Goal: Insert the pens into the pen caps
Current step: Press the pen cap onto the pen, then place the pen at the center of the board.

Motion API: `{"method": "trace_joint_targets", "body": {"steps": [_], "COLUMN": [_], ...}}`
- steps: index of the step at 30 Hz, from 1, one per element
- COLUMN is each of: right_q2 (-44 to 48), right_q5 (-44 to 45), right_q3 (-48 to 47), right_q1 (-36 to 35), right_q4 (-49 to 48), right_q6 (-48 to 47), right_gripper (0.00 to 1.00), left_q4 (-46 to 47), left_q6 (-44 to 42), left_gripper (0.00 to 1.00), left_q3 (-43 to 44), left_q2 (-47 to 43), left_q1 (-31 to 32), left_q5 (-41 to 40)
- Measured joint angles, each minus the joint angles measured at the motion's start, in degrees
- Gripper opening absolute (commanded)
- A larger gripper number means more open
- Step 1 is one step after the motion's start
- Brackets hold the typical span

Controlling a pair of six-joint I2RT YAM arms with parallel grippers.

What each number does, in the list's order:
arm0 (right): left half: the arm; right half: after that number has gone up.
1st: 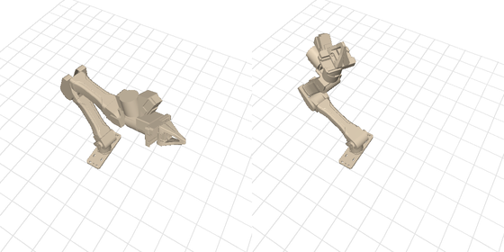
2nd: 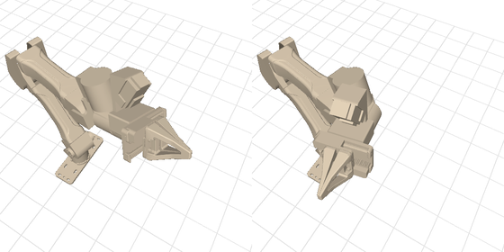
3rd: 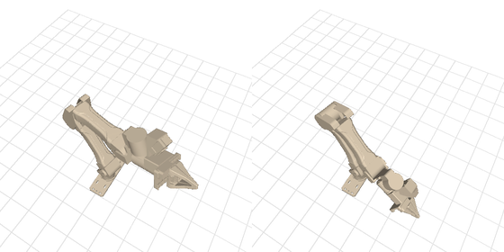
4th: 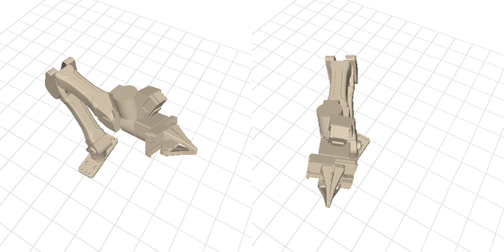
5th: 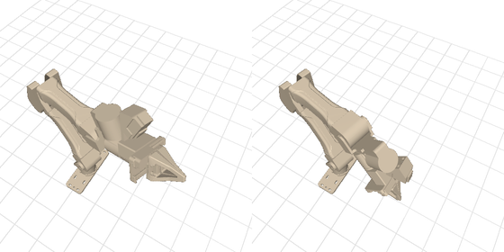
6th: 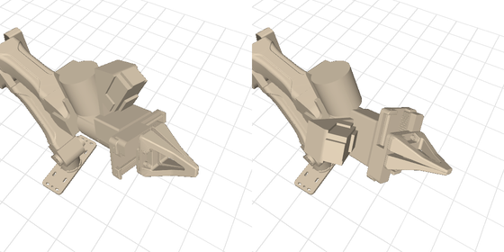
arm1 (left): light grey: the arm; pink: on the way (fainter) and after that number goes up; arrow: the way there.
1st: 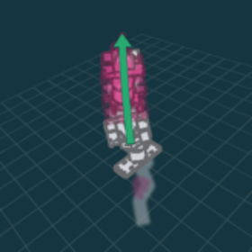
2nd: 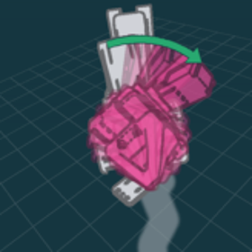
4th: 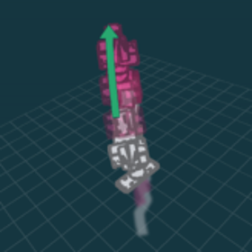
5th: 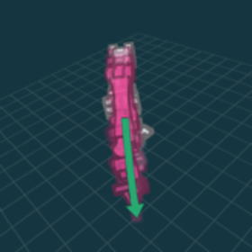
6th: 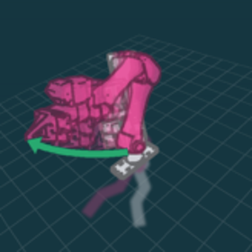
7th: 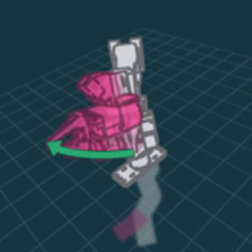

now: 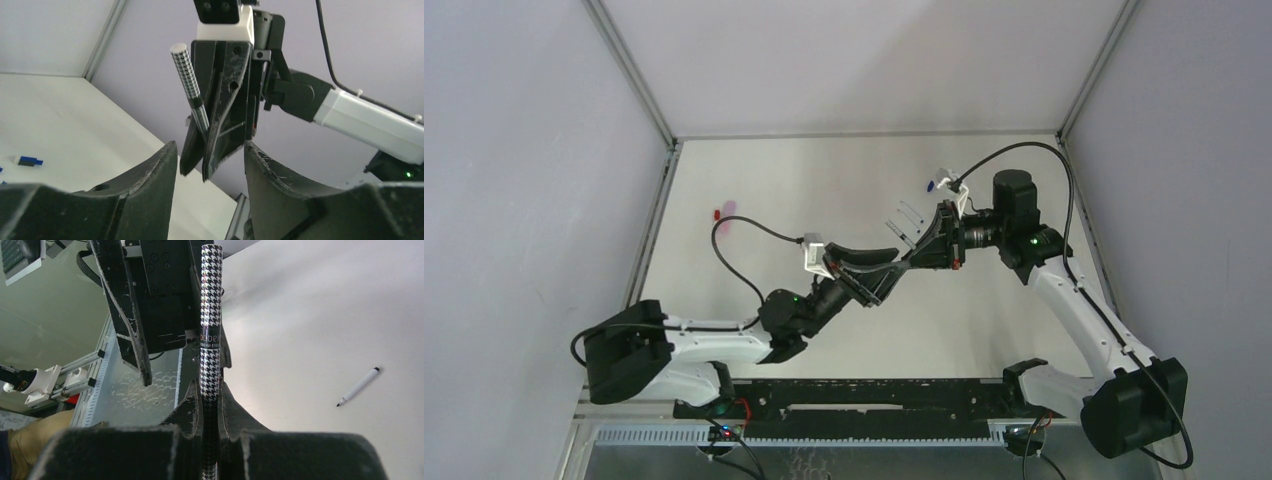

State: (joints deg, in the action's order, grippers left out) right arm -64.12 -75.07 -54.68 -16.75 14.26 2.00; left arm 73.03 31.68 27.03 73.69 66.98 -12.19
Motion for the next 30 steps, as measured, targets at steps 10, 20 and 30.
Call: {"method": "trace_joint_targets", "body": {"steps": [10,20,30], "right_q2": [0.0,0.02,0.02], "right_q5": [0.79,1.46,1.09], "right_q3": [0.0,0.0,0.0], "right_q1": [-0.61,-0.63,-0.57], "right_q4": [-0.48,-0.94,-1.42], "right_q6": [1.42,1.7,1.77], "right_gripper": [0.0,0.0,0.0], "left_q4": [4.96,6.14,6.1], "left_q6": [2.51,5.95,8.37], "left_gripper": [0.39,0.34,0.07], "left_q3": [4.72,6.62,7.48], "left_q2": [4.98,9.07,10.36], "left_q1": [0.0,-0.42,-1.36], "left_q5": [-3.82,-4.61,-4.52]}}
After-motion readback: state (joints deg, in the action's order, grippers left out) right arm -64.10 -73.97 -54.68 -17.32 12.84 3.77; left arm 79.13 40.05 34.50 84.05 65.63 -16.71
